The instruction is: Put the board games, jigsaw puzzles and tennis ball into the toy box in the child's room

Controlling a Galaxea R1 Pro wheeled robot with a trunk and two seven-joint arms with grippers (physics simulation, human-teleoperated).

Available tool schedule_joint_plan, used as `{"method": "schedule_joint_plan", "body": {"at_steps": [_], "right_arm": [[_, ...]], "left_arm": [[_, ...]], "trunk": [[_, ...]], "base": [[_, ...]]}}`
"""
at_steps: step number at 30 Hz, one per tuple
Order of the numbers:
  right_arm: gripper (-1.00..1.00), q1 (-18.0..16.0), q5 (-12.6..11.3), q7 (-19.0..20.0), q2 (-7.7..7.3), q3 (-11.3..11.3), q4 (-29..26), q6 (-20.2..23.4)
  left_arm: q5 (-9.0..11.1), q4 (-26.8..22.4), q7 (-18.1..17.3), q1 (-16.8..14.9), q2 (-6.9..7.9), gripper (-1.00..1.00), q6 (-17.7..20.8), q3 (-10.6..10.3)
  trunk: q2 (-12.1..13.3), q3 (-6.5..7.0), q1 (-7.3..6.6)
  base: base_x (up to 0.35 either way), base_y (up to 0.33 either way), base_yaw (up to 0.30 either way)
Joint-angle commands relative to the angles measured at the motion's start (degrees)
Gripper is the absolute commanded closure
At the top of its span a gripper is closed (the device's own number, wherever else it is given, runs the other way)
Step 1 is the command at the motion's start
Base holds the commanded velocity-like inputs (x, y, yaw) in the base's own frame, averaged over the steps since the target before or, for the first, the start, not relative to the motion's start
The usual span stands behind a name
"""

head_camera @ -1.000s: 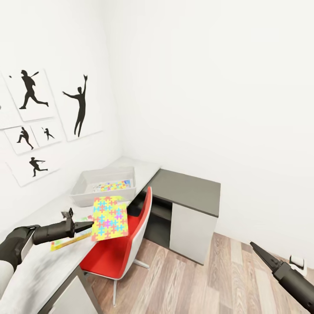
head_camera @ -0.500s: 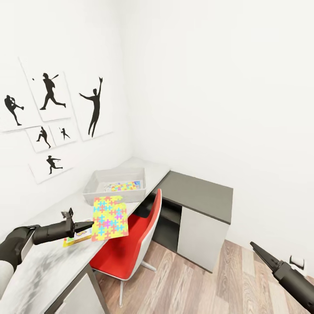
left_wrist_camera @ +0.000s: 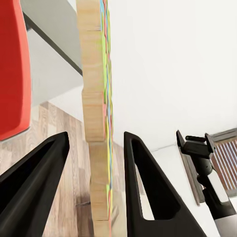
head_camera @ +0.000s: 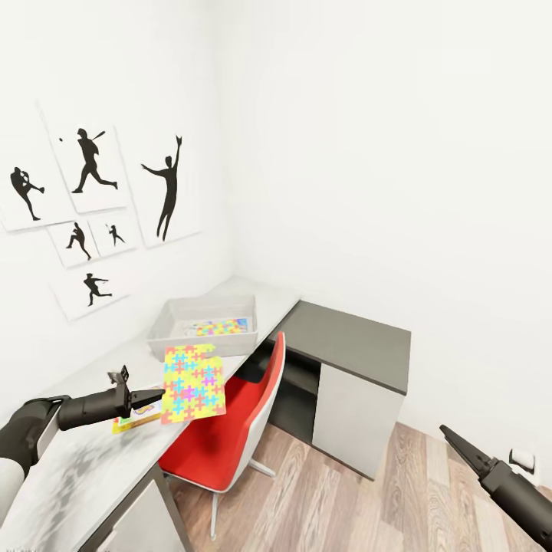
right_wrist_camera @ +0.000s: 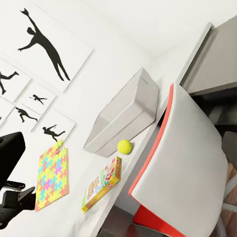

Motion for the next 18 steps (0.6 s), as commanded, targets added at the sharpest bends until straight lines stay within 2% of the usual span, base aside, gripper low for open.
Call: {"method": "schedule_joint_plan", "body": {"at_steps": [1,9,18], "right_arm": [[-1.0,0.0,-0.3,0.0,-0.01,0.0,-0.1,0.4],[-1.0,0.0,-0.3,0.0,-0.01,0.0,-0.1,0.4],[-1.0,0.0,-0.4,-0.1,-0.01,0.0,-0.1,0.4]], "left_arm": [[0.0,0.0,-0.2,0.0,0.0,1.0,0.6,0.0],[-0.1,0.0,-0.2,0.0,0.0,1.0,0.6,0.0],[-0.1,0.0,-0.2,0.0,0.0,1.0,0.6,0.0]], "trunk": [[-0.1,-0.1,0.04],[-0.1,0.03,0.04],[-0.1,0.04,0.04]], "base": [[0.0,0.0,0.16],[0.049,-0.05,0.202],[0.118,-0.216,0.024]]}}
